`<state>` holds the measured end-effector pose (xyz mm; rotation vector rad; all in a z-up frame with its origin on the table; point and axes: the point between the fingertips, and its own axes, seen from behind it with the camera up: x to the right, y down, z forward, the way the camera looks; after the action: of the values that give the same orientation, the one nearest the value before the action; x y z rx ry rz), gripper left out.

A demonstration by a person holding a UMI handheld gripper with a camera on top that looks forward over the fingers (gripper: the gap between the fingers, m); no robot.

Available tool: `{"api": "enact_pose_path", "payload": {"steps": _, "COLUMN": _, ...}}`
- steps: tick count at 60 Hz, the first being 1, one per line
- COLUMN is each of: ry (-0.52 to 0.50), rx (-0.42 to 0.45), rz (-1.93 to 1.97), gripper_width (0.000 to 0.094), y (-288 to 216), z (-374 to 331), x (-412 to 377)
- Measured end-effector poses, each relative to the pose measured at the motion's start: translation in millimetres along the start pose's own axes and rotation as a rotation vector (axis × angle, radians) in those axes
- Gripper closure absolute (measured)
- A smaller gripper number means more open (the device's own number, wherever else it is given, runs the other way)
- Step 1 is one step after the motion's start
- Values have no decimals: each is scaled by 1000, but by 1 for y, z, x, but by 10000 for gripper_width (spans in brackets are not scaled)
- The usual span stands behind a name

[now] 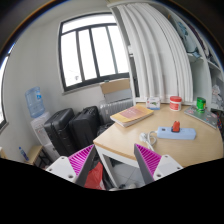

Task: Unplug charger

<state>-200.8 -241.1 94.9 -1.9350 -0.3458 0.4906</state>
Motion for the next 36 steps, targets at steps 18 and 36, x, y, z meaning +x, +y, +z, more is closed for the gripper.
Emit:
{"api": "enact_pose_path", "payload": {"steps": 18, "ry": 227, "rx": -10, "rz": -15, "gripper_width": 126, "y": -4, "z": 20, "x": 123}}
{"api": "enact_pose_path", "payload": {"steps": 36, "ry": 430, "rx": -38, "rz": 53, "gripper_width": 182, "y": -20, "z": 75, "x": 259}}
